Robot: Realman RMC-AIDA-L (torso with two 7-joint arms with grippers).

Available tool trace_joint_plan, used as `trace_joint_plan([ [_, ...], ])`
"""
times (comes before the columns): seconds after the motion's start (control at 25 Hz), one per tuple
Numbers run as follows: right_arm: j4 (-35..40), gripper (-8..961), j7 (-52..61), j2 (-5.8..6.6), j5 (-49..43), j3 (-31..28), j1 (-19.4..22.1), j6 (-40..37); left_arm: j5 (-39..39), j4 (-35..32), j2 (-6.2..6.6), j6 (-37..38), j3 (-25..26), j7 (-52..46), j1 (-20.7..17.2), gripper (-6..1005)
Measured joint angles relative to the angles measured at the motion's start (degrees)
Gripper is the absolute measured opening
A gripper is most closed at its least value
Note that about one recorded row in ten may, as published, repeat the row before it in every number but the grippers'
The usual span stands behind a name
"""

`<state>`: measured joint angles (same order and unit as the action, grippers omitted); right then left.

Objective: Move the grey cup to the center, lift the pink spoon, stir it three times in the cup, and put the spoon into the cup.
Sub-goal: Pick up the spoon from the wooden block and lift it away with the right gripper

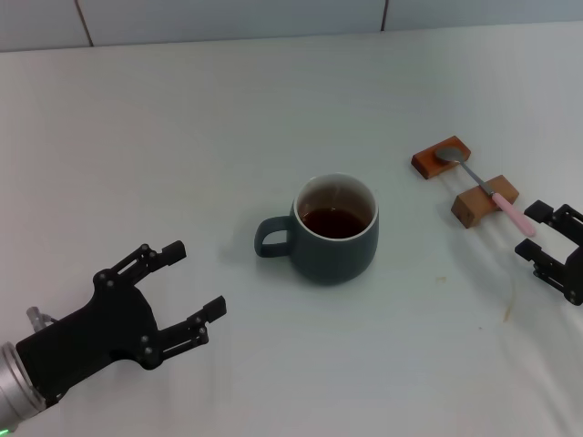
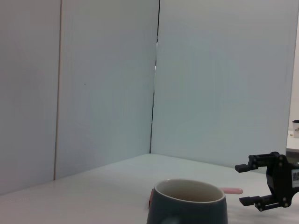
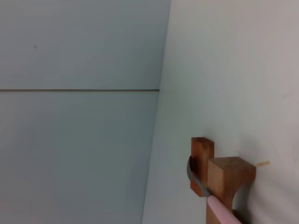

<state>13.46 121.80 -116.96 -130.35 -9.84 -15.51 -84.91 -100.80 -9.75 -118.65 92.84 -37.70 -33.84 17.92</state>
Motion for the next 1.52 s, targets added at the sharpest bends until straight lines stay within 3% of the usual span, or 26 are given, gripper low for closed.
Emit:
trace_joint_plan([
  [1.52, -0.2, 692, -0.1, -0.29, 0.4, 0.0, -4.0, 4.3, 0.2, 0.7, 0.08, 0.1, 1.6, -0.1, 1.0, 859],
])
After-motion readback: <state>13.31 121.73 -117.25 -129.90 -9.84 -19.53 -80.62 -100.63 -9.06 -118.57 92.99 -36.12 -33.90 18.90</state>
